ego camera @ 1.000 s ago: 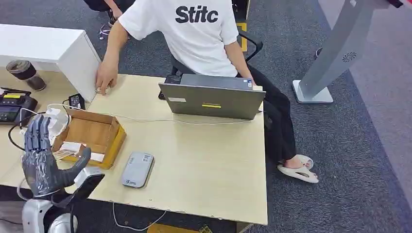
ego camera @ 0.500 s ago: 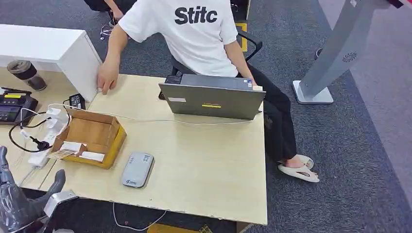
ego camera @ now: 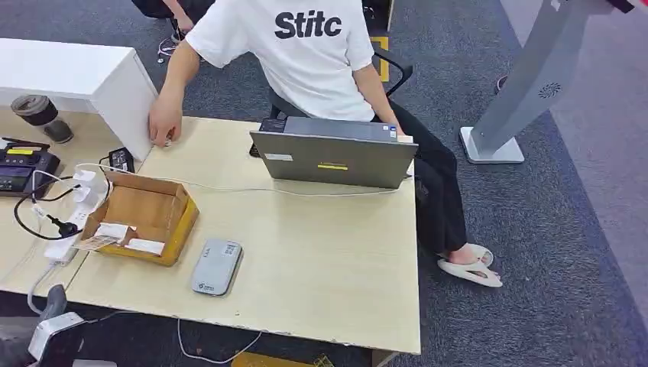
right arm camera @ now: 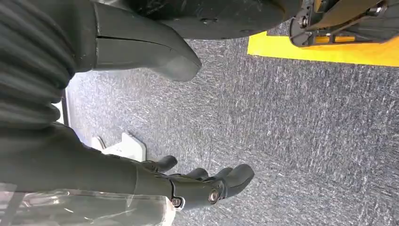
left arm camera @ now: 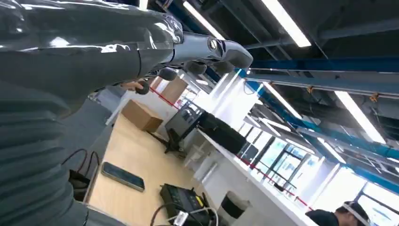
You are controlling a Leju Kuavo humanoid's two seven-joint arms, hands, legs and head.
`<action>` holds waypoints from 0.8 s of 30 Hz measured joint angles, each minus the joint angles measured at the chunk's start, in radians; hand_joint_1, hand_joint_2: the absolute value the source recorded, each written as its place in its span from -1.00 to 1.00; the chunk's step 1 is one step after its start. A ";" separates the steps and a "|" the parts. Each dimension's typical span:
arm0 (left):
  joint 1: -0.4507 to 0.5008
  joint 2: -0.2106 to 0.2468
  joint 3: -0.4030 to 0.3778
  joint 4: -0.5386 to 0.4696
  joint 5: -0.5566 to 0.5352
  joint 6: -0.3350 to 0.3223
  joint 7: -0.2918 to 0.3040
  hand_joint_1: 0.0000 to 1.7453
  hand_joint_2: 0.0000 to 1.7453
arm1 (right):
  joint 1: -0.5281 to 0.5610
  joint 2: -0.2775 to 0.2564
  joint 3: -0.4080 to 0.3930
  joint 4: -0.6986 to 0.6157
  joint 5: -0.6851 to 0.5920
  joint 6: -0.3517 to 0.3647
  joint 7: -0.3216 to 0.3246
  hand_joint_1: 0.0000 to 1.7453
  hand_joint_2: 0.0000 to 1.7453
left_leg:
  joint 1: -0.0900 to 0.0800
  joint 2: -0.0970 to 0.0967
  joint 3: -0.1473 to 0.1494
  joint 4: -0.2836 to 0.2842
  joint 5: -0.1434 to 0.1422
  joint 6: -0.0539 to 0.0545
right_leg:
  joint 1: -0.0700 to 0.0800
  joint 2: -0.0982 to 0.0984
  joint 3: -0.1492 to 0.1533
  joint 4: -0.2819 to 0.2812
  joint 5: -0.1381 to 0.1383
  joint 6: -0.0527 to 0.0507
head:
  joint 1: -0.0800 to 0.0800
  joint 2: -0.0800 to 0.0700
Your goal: Pass the card to the sensor for recognition and then transmit it.
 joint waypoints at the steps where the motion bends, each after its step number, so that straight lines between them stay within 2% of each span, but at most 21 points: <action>1: 0.000 -0.005 0.008 -0.001 0.000 0.000 -0.002 -1.00 1.00 | 0.000 0.000 0.000 0.000 0.000 0.000 0.000 -1.00 1.00 | 0.000 0.000 0.000 0.000 0.000 0.000 | 0.000 0.000 0.000 0.000 0.000 0.000 | 0.000 0.000; 11: 0.000 -0.024 0.036 -0.005 -0.002 -0.002 -0.003 -1.00 1.00 | 0.000 0.000 -0.004 0.000 0.000 0.000 0.000 -1.00 1.00 | 0.000 0.000 0.000 0.000 0.000 0.000 | 0.000 -0.001 0.000 0.000 0.000 0.000 | 0.000 0.000; 15: -0.003 -0.028 0.070 -0.005 -0.068 -0.083 0.023 -1.00 1.00 | 0.000 0.000 -0.006 0.000 -0.013 0.001 0.000 -1.00 1.00 | 0.000 0.000 0.000 0.000 0.000 0.000 | 0.000 0.000 0.000 0.000 0.000 0.000 | 0.000 0.000; 18: -0.029 -0.029 0.154 0.010 -0.108 -0.171 0.019 -1.00 1.00 | 0.000 0.000 -0.006 0.000 -0.013 0.002 0.002 -1.00 1.00 | 0.000 0.000 0.000 0.000 0.000 0.000 | 0.000 0.000 0.000 0.000 0.000 0.000 | 0.000 0.000; 24: -0.114 -0.033 0.378 0.091 -0.119 -0.285 -0.068 -1.00 1.00 | 0.000 0.000 -0.006 0.001 -0.009 0.005 -0.001 -1.00 1.00 | 0.000 0.000 0.000 0.000 0.000 0.000 | 0.000 0.000 0.000 0.000 0.000 0.000 | 0.000 0.000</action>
